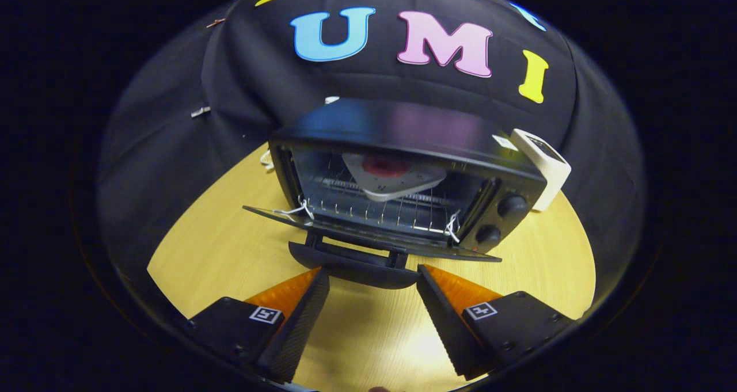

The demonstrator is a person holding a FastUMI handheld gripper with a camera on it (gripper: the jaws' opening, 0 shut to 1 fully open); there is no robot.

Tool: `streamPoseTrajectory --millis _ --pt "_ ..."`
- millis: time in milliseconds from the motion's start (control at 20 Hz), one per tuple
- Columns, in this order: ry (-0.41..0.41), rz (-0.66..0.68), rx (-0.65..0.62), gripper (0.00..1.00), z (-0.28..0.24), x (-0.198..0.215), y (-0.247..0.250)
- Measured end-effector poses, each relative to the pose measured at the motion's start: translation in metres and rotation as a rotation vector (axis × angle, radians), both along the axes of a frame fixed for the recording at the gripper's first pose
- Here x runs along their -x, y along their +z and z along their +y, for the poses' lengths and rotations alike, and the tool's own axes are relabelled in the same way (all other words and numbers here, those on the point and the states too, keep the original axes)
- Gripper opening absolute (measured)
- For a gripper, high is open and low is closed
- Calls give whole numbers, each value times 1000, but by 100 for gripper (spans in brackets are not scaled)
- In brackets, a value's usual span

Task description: Open the toaster oven, put the food inside, and close the toaster oven door.

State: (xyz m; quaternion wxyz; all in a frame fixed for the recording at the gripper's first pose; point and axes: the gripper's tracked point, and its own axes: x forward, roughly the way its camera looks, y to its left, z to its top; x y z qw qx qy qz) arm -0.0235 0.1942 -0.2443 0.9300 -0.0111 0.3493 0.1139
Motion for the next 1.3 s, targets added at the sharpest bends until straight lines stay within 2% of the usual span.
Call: streamPoseTrajectory --millis 400,700,950,1300 --pt "-78 -206 -62 99 -20 -54 77" --pt "-119 -386 -80 99 -75 -49 149" --pt "-224 -509 -77 99 -148 -39 204" --pt "-335 -613 -17 99 -224 -8 247"
